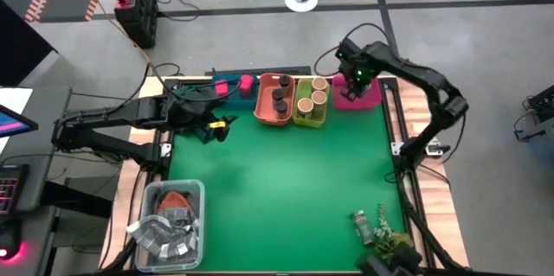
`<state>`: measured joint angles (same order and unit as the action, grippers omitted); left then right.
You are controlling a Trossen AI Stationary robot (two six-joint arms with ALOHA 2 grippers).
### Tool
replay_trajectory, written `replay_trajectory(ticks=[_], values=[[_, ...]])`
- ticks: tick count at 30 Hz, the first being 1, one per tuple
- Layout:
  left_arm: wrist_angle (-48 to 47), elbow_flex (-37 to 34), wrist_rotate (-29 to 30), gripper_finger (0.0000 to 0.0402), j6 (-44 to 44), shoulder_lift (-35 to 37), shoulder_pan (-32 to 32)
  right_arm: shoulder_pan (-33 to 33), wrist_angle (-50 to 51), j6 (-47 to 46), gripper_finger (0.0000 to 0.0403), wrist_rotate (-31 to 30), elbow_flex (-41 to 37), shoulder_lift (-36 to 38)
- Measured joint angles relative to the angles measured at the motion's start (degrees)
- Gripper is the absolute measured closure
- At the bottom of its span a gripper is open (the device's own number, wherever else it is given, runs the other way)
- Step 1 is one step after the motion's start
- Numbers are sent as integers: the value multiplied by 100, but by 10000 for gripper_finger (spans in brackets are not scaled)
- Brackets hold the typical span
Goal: Sort spices by type
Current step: Put the bottom green seasoning bottle into the red bin
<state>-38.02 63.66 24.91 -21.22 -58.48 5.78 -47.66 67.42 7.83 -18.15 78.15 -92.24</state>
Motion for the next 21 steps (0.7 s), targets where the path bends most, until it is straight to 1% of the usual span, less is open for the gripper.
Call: replay_trajectory(ticks=[7,11,15,21], values=[[-7,0,91,96,-211,-1,9,-654,42,123,171,68,0,-784],[-7,0,94,96,-220,0,9,-911,27,258,159,261,0,-1057],[-7,0,100,96,-266,0,10,-1065,10,275,145,343,0,-1127],[-7,0,111,96,-260,-1,11,-1068,-28,316,133,345,2,-892]])
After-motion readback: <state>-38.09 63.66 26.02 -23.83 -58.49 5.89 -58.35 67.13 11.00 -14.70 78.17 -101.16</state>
